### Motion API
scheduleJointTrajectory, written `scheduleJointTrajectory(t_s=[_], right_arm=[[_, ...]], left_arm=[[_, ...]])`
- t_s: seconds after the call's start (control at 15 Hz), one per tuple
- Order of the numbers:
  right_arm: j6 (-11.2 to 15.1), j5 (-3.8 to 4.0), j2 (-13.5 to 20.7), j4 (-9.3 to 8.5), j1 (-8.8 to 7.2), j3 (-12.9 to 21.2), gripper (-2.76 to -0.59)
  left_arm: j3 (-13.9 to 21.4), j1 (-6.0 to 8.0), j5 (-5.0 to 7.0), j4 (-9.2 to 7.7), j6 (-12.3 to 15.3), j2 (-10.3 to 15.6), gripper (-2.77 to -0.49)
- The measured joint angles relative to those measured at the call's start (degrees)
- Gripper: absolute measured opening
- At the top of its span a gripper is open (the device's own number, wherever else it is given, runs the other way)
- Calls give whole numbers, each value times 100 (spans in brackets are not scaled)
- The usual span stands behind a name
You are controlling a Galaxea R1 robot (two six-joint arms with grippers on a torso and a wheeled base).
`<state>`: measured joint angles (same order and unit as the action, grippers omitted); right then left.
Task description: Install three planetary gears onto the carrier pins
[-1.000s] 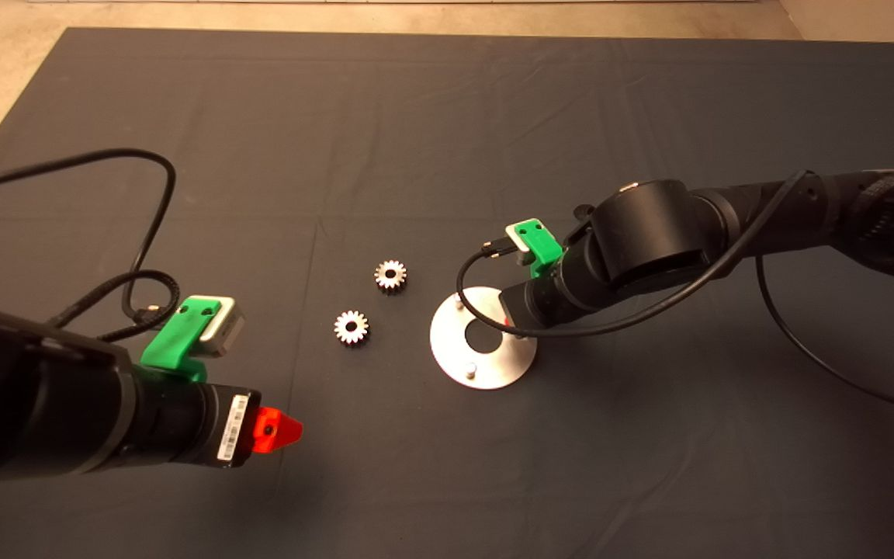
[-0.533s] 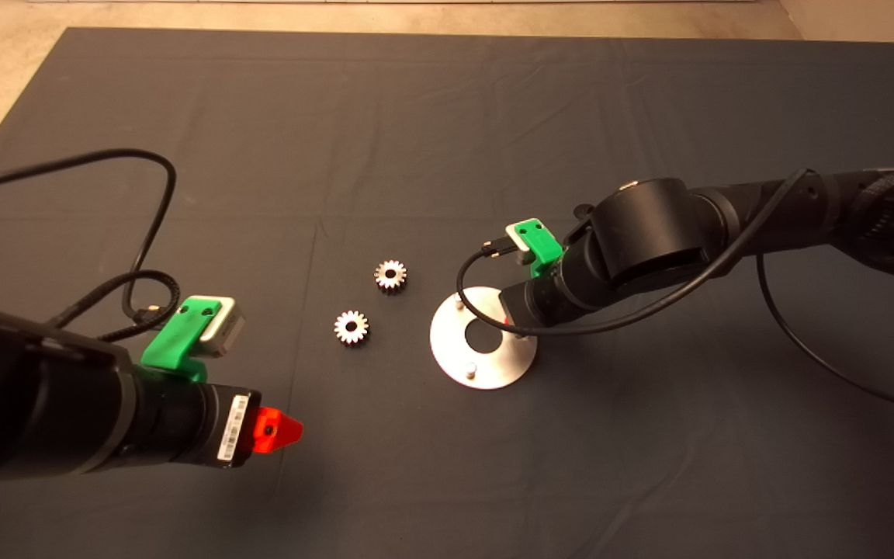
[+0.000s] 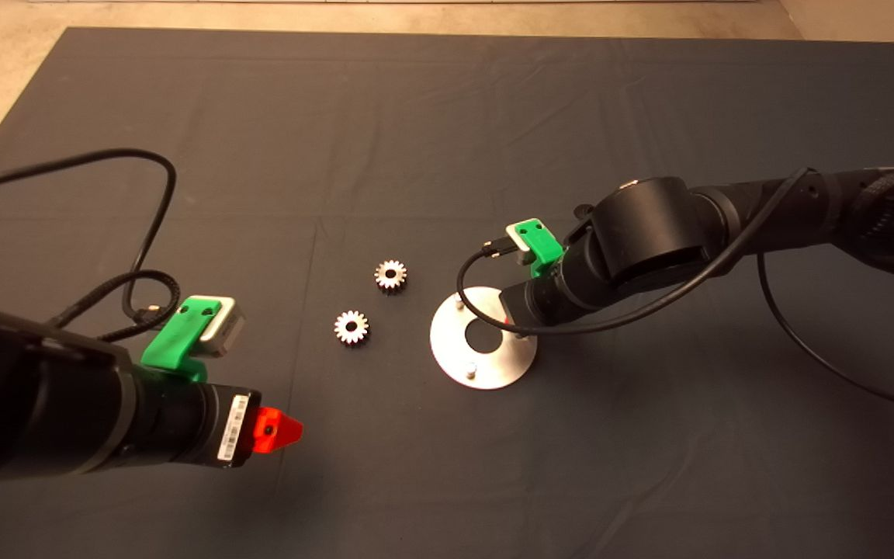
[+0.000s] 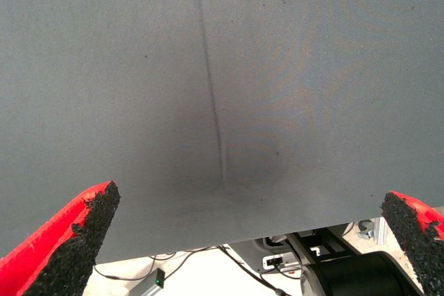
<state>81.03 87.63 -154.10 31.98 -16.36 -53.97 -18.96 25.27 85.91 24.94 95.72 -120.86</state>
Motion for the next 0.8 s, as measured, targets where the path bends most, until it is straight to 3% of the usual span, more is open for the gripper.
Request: scheduleJointTrajectory(t_s=[0.8], right_arm=[[0, -113, 121, -41, -1, 4, -234]], left_arm=[[0, 0, -10, 0, 0, -9, -51]])
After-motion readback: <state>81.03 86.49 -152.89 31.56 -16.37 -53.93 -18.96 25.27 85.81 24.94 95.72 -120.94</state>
